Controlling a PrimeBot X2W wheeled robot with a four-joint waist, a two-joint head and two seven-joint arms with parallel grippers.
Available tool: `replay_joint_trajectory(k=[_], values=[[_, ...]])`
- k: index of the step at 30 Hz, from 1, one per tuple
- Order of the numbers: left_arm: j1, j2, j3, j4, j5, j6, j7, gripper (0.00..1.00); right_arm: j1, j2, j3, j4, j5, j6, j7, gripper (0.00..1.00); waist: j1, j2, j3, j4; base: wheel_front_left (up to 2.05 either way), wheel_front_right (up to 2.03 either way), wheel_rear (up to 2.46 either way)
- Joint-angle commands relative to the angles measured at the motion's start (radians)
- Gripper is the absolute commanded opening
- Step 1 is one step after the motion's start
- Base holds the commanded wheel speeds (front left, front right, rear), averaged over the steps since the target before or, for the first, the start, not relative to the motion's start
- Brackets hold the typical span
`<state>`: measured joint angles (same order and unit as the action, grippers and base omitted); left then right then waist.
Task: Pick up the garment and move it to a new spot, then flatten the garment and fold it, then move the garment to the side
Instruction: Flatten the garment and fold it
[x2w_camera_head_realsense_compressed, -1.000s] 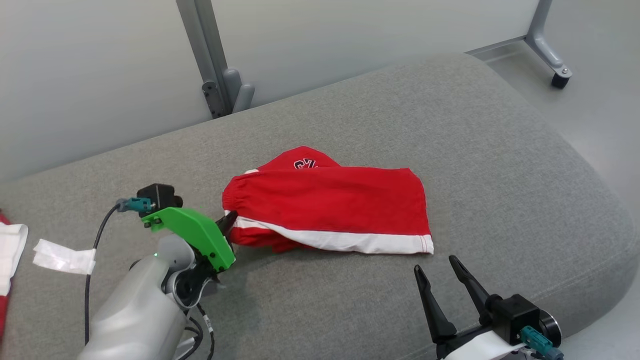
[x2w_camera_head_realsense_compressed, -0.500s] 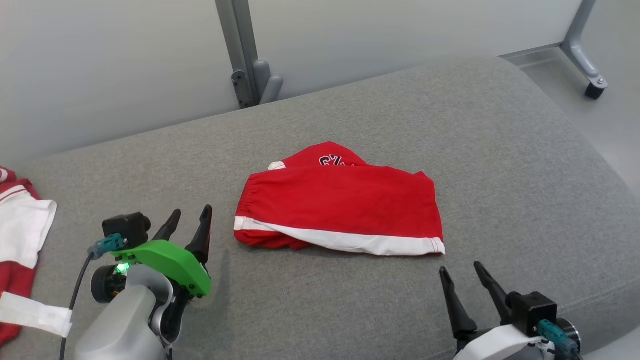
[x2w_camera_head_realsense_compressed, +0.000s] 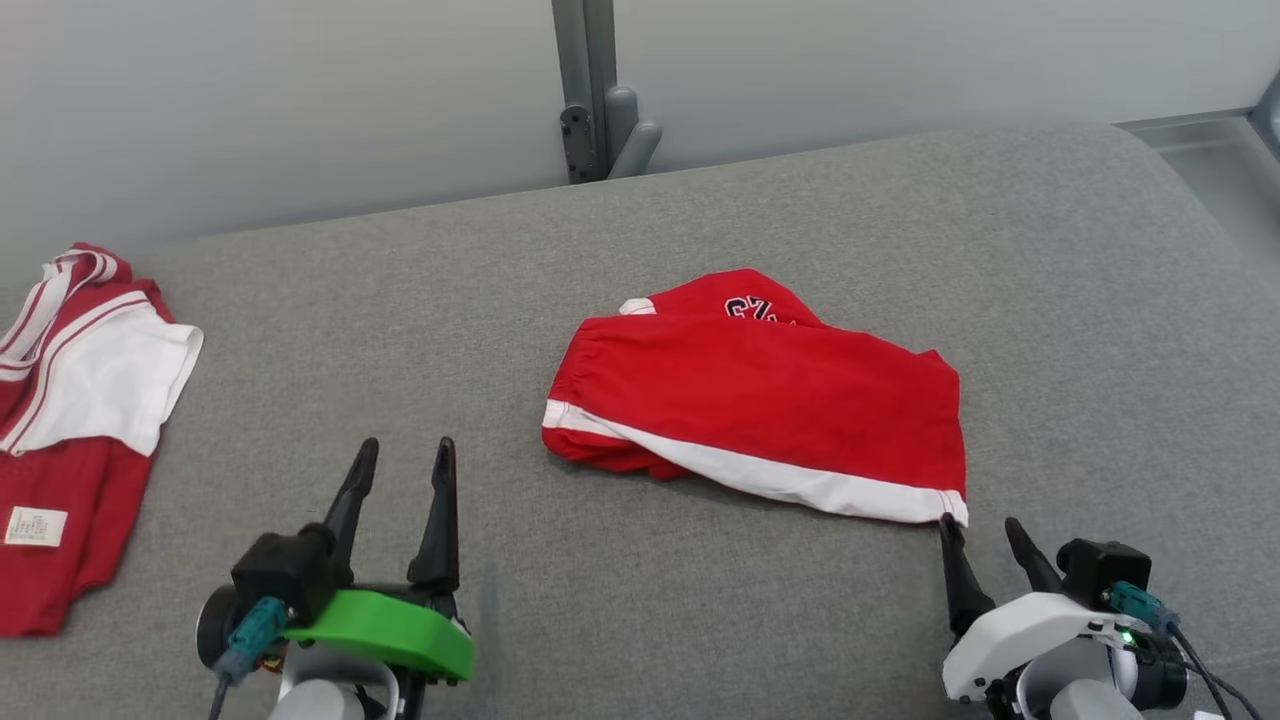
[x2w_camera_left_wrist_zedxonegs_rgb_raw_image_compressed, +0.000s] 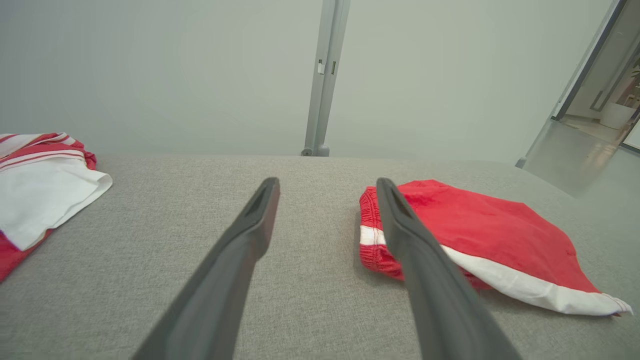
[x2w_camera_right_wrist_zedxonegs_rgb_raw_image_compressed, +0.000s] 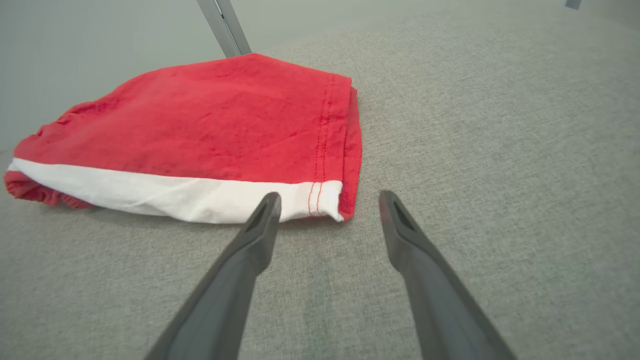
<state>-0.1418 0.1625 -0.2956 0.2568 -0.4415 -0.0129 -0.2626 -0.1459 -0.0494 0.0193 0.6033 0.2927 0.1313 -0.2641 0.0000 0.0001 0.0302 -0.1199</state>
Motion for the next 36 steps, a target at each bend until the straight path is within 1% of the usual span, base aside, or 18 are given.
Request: replay_joint_trajectory(k=[1,3,6,12,13,14,15,16,17,18,24,27,32,33,34,36], values=[[0.016,-0.008,0.008,-0.008,0.015,-0.007,-0.002,1.0,-0.021,-0.002,0.004,0.011,0.004,-0.001,-0.001,1.0,0.0,-0.0001,0.013,0.018,0.0,0.0,0.0],[0.043,-0.032,0.028,-0.025,0.063,-0.023,-0.002,1.0,-0.044,-0.002,0.016,0.063,0.032,-0.001,-0.001,1.0,0.0,-0.0001,0.017,0.027,0.0,0.0,0.0],[0.073,-0.061,0.05,-0.041,0.115,-0.044,-0.002,1.0,-0.081,-0.003,0.02,0.121,0.027,-0.001,-0.001,1.0,0.0,-0.0001,0.022,0.04,0.0,0.0,0.0],[0.102,-0.095,0.091,-0.042,0.164,-0.071,-0.002,1.0,-0.124,-0.002,0.009,0.203,0.005,-0.001,-0.001,1.0,0.0,-0.0001,0.029,0.056,0.0,0.0,0.0],[0.105,-0.098,0.096,-0.041,0.17,-0.074,-0.002,1.0,-0.128,-0.002,0.01,0.21,0.002,-0.001,-0.001,0.87,0.0,-0.0001,0.03,0.058,0.0,0.0,0.0],[0.107,-0.1,0.101,-0.04,0.173,-0.078,-0.002,1.0,-0.132,-0.003,0.009,0.215,-0.002,-0.001,-0.001,0.78,0.0,-0.0001,0.03,0.059,0.0,0.0,0.0],[0.109,-0.102,0.106,-0.039,0.174,-0.082,-0.002,1.0,-0.134,-0.003,0.005,0.219,-0.011,-0.001,-0.001,0.59,0.0,-0.0001,0.029,0.06,0.0,0.0,0.0],[0.11,-0.104,0.109,-0.037,0.178,-0.083,-0.002,1.0,-0.135,-0.003,0.002,0.223,-0.016,-0.001,-0.001,0.44,0.0,-0.0001,0.029,0.061,0.0,0.0,0.0],[0.112,-0.106,0.112,-0.036,0.182,-0.085,-0.002,1.0,-0.136,-0.002,0.0,0.226,-0.021,-0.001,-0.001,0.25,0.0,-0.0001,0.027,0.061,0.0,0.0,0.0],[0.114,-0.107,0.115,-0.035,0.183,-0.089,-0.002,1.0,-0.137,-0.002,-0.005,0.228,-0.028,-0.001,-0.001,0.0,0.0,-0.0001,0.025,0.06,0.0,0.0,0.0],[0.11,-0.111,0.122,-0.032,0.197,-0.095,-0.002,1.0,-0.126,-0.003,-0.041,0.208,-0.064,-0.001,-0.001,0.0,0.0,-0.0001,0.024,0.061,0.0,0.0,0.0],[0.107,-0.112,0.103,-0.015,0.16,-0.101,-0.002,1.0,-0.09,-0.026,-0.043,0.17,-0.084,-0.001,-0.001,0.0,0.0,-0.0001,0.026,0.054,0.0,0.0,0.0],[0.059,-0.111,0.006,0.064,0.112,-0.117,-0.002,1.0,-0.066,-0.071,-0.051,0.142,-0.108,-0.001,-0.001,0.0,0.0,-0.0001,0.034,0.035,0.0,0.0,0.0],[0.059,-0.111,0.006,0.064,0.112,-0.117,-0.002,1.0,-0.066,-0.071,-0.051,0.142,-0.108,-0.001,-0.001,0.0,0.0,-0.0001,0.034,0.035,0.0,0.0,0.0],[0.045,-0.111,-0.018,0.085,0.102,-0.117,-0.002,1.0,-0.063,-0.081,-0.055,0.142,-0.116,-0.001,-0.001,0.0,0.0,-0.0001,0.035,0.031,0.0,0.0,0.0],[0.013,-0.104,-0.097,0.132,0.048,-0.118,0.001,1.0,-0.065,-0.094,-0.062,0.143,-0.127,-0.001,-0.001,0.0,0.0,-0.0001,0.038,0.024,0.0,0.0,0.0]])
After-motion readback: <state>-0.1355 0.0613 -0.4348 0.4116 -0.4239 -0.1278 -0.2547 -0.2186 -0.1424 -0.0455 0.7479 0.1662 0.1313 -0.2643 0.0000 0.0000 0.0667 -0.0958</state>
